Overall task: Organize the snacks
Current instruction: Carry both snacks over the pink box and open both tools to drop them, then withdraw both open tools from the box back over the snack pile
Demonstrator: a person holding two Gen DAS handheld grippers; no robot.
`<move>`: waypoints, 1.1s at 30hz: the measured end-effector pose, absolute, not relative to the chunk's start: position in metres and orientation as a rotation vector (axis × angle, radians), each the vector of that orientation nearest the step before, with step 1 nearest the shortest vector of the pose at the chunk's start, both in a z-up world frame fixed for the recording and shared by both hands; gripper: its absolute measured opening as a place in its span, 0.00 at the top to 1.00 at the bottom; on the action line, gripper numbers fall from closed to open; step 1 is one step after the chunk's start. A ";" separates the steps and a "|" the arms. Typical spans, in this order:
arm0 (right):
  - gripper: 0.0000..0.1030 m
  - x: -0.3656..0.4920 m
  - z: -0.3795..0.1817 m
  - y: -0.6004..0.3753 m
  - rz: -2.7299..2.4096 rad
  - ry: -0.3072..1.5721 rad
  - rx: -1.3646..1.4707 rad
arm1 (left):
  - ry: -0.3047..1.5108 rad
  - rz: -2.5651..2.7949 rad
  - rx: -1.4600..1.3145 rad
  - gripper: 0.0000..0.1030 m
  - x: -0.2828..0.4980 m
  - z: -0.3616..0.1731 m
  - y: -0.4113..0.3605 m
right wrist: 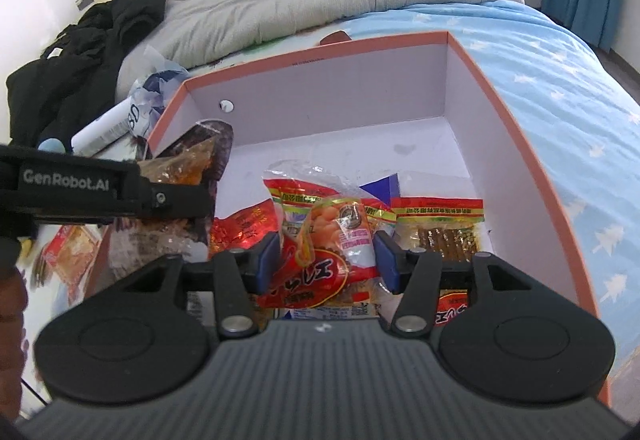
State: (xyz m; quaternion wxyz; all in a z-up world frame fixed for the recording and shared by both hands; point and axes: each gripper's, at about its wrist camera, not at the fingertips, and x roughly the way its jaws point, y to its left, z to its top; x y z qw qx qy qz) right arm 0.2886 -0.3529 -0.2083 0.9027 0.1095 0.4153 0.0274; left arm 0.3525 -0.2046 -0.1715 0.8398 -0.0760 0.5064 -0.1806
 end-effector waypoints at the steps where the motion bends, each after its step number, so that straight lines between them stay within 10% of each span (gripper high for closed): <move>1: 0.45 0.288 -0.207 -0.353 0.053 0.855 0.230 | 1.065 -0.376 -0.157 0.51 0.350 -0.169 -0.203; 5: 0.38 0.281 -0.199 -0.352 0.045 0.842 0.232 | 1.037 -0.356 -0.144 0.26 0.339 -0.156 -0.196; 9: 0.22 0.267 -0.186 -0.354 0.013 0.817 0.234 | 0.988 -0.345 -0.142 0.25 0.320 -0.134 -0.186; 33: 0.22 0.126 -0.108 -0.304 0.092 0.623 0.238 | 0.781 -0.291 -0.156 0.25 0.137 -0.039 -0.111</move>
